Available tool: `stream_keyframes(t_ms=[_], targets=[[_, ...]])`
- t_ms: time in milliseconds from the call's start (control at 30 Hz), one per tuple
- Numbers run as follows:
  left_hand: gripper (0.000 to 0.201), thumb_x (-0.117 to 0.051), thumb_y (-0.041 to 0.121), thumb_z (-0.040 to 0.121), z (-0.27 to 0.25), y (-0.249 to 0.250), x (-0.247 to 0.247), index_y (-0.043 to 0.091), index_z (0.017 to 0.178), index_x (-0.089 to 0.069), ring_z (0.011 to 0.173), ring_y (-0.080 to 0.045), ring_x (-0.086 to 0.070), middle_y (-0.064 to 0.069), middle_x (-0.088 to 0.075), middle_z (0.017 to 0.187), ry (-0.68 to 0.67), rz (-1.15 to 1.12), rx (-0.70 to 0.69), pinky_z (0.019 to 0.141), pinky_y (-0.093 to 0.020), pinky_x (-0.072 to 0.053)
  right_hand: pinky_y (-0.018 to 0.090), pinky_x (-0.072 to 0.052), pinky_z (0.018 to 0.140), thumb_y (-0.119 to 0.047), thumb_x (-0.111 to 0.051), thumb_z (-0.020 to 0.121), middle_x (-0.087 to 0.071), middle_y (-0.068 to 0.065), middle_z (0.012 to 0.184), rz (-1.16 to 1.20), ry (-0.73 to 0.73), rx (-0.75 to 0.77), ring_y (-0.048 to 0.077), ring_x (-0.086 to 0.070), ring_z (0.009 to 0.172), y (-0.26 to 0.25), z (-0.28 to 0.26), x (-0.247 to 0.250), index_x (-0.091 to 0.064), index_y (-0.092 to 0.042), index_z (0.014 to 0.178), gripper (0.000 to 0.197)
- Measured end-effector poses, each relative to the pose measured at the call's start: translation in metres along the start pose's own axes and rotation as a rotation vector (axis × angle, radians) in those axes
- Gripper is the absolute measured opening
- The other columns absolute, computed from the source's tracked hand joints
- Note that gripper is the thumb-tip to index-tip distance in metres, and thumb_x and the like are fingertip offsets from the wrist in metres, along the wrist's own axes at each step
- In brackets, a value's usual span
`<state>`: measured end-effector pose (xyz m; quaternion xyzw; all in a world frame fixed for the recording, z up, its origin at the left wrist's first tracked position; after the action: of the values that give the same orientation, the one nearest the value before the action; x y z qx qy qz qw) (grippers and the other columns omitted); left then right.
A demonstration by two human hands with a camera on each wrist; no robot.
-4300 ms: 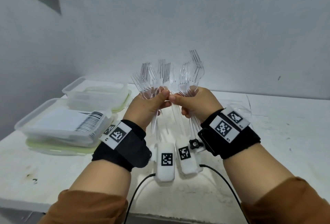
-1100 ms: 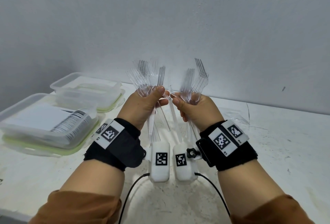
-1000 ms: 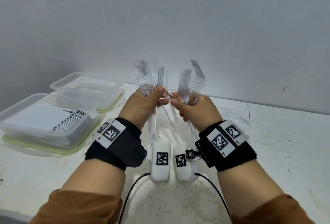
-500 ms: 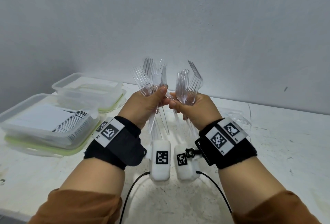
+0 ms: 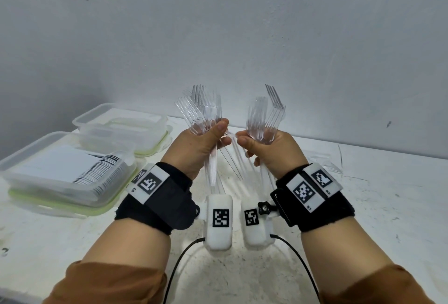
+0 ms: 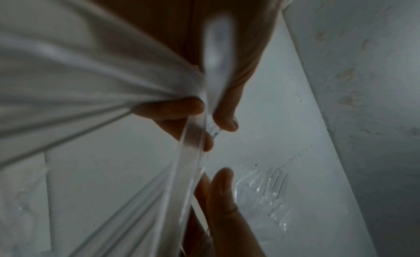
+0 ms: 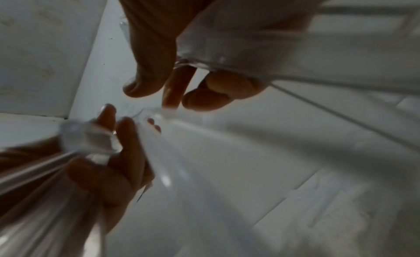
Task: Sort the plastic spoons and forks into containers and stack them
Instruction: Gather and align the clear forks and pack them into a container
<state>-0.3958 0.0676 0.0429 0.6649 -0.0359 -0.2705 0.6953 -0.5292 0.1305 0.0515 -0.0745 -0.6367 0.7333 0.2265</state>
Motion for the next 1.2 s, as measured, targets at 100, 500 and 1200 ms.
stream_keyframes(t_ms=[100,500,1200], targets=[[0.006,-0.059,0.016,0.090,0.000,0.003,-0.001,0.011,0.089,-0.062,0.055,0.000,-0.061,-0.002,-0.063,0.079,-0.018,0.012,-0.010,0.046,-0.008,-0.041,0.016,-0.040,0.044,-0.018,-0.074,0.078,-0.058,-0.007,0.052,0.028,0.046,-0.029,0.007,-0.050,0.046,0.002,0.001,0.009,-0.066,-0.019,0.074,0.009],[0.007,-0.058,0.014,0.091,-0.001,0.004,-0.004,0.009,0.088,-0.062,0.048,0.000,-0.057,-0.006,-0.063,0.078,-0.034,0.001,-0.009,0.046,-0.009,-0.042,0.034,-0.038,0.067,-0.022,-0.051,0.095,-0.048,-0.002,0.064,-0.107,-0.107,-0.028,0.015,-0.045,0.059,0.008,0.004,-0.004,-0.055,-0.015,0.104,0.012],[0.012,-0.062,0.027,0.087,0.005,-0.007,0.001,0.020,0.079,-0.068,0.060,-0.003,-0.060,0.008,-0.066,0.059,0.006,0.146,-0.022,0.068,-0.023,-0.042,0.012,-0.043,0.050,-0.005,-0.069,0.081,-0.066,-0.006,0.070,0.070,0.075,0.093,-0.001,-0.057,0.053,-0.004,-0.003,0.005,-0.069,-0.005,0.100,0.018]])
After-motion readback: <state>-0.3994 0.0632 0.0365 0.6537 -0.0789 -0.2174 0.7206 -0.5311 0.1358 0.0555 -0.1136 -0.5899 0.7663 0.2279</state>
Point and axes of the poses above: each hand's wrist, its own z-axis towards the middle knuckle, its own x-axis out of the back of the hand, y = z × x, the point moved 9 cm from there along z, towards the middle knuckle
